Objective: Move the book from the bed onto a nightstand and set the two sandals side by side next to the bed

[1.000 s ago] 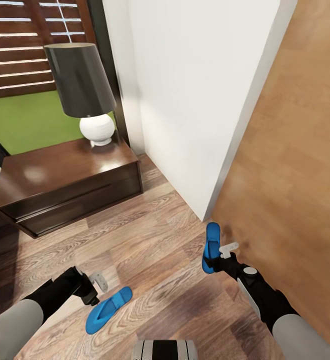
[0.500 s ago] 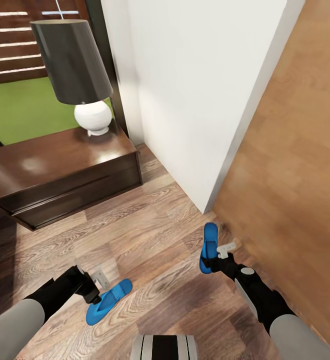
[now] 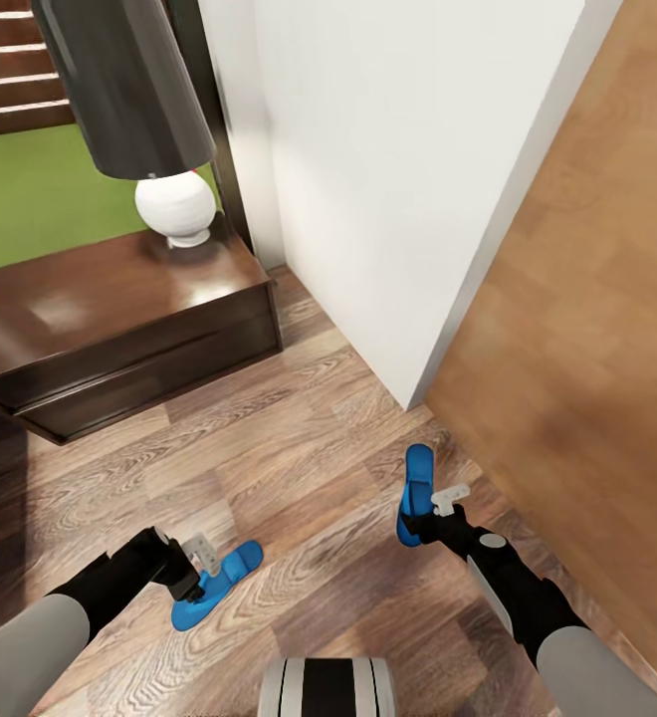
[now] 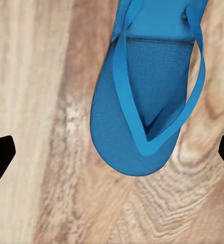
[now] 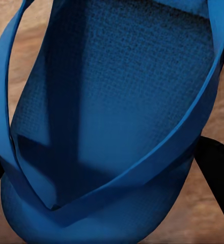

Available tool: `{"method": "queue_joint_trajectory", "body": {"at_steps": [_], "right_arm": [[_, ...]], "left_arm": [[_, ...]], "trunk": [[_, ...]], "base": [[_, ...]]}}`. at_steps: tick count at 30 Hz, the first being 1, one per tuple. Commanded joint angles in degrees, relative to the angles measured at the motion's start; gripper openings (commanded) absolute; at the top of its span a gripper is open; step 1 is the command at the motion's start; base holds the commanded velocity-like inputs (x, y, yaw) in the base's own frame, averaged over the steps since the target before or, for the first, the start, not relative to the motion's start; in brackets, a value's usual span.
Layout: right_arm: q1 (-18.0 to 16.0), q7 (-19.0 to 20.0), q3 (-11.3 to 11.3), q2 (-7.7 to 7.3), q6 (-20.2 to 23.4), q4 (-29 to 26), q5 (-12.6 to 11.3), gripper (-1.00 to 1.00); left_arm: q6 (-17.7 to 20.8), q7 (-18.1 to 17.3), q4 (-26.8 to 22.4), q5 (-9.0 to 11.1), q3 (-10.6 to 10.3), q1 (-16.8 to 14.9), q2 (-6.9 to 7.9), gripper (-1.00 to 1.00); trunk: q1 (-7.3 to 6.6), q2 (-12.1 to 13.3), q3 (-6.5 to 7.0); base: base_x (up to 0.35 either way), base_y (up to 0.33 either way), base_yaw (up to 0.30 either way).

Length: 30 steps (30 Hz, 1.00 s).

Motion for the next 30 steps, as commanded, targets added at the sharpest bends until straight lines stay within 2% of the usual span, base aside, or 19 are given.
{"method": "queue_joint_trajectory", "body": {"at_steps": [1, 8, 26, 27, 30], "right_arm": [[-0.01, -0.05, 0.13, 0.0, 0.04, -0.01, -0.01, -1.0], [-0.01, -0.05, 1.71, 0.17, -0.16, 0.08, 0.0, -1.0], [-0.01, -0.09, 1.83, 0.18, -0.17, 0.09, 0.0, -1.0], [-0.01, -0.09, 1.85, 0.18, -0.17, 0.16, 0.01, -1.0], [-0.01, -0.13, 1.88, 0.18, -0.17, 0.19, 0.01, -1.0]], "left_arm": [[0.0, 0.0, -0.01, 0.0, 0.02, 0.0, 0.03, 1.0], [-0.03, 0.0, -0.06, 0.0, 0.04, 0.0, 0.05, 1.0], [-0.03, 0.18, -1.62, 0.08, 0.21, 0.0, 0.46, 1.0], [-0.97, 0.18, -1.66, 0.03, 1.66, 0.0, 0.5, 1.0], [-1.77, 0.17, -1.6, 0.01, 2.73, 0.0, 0.51, 1.0]], "trunk": [[0.02, -0.02, -0.23], [0.2, -0.11, -1.78], [0.67, -0.35, -5.77], [0.69, -0.36, -5.99], [0.77, -0.4, -6.65]], "base": [[0.0, 0.0, 0.0], [0.0, 0.0, 0.0], [0.0, 0.0, 0.0], [0.0, 0.0, 0.0], [0.0, 0.0, 0.0]]}}
